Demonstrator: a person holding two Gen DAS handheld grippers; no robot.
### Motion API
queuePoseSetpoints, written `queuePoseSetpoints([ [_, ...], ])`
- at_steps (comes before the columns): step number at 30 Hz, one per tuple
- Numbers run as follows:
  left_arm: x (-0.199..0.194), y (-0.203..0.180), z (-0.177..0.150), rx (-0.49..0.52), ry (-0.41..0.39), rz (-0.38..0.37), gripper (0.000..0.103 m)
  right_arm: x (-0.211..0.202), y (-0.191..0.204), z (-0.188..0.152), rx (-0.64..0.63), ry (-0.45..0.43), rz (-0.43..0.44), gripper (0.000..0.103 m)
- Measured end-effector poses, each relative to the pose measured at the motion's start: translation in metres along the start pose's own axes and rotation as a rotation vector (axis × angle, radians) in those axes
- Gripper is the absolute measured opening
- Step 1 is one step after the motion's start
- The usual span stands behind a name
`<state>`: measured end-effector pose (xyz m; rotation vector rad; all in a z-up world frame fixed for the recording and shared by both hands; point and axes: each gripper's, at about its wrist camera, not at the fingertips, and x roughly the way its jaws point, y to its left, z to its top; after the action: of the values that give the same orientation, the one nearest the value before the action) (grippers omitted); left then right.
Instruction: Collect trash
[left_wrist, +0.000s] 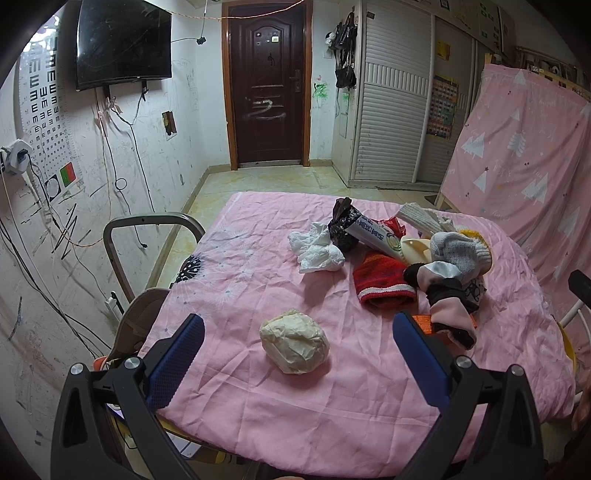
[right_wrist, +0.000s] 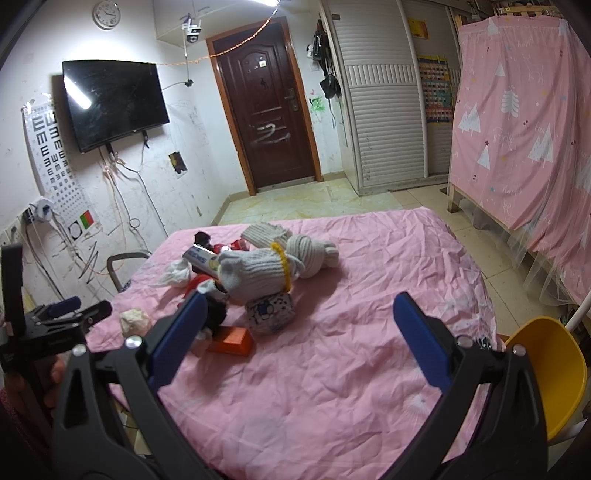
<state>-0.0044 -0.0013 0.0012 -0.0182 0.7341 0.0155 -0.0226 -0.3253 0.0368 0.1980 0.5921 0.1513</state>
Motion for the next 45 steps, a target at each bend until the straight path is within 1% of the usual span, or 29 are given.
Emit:
queuePoseSetpoints([
  [20,0.007,-0.003,-0.003,0.007,0.012,0.006,0.093,0.001,0.0,-0.001,0.0,-0.001,0.0,0.097],
  [25,0.011,-0.001,-0.004,0.006,0.021,0.01,0.093,0.001,-0.001,0.001,-0.002,0.011,0.006,0.097],
  [28,0.019,0.009,-0.006,-0.023,0.053,0.007,0.093,0.007,0.007,-0.001,-0.016,0.031,0.024,0.097],
  [30,0.027,0.021,-0.008,-0.063,0.083,-0.015,0.093,0.012,0.014,-0.003,-0.033,0.047,0.04,0.097],
  [33,0.039,0.033,-0.01,-0.09,0.11,0.002,0.093,0.02,0.027,-0.007,-0.066,0.067,0.067,0.097],
  [36,0.049,0.041,-0.012,-0.107,0.131,0.01,0.093,0.032,0.041,-0.011,-0.091,0.087,0.112,0.097],
  [41,0.064,0.041,-0.016,-0.085,0.153,-0.005,0.093,0.052,0.063,-0.019,-0.139,0.126,0.161,0.097],
  [43,0.067,0.038,-0.018,-0.068,0.155,-0.038,0.092,0.06,0.071,-0.022,-0.156,0.142,0.167,0.097],
  [45,0.07,0.033,-0.017,-0.044,0.148,-0.051,0.092,0.067,0.076,-0.024,-0.164,0.154,0.17,0.097],
])
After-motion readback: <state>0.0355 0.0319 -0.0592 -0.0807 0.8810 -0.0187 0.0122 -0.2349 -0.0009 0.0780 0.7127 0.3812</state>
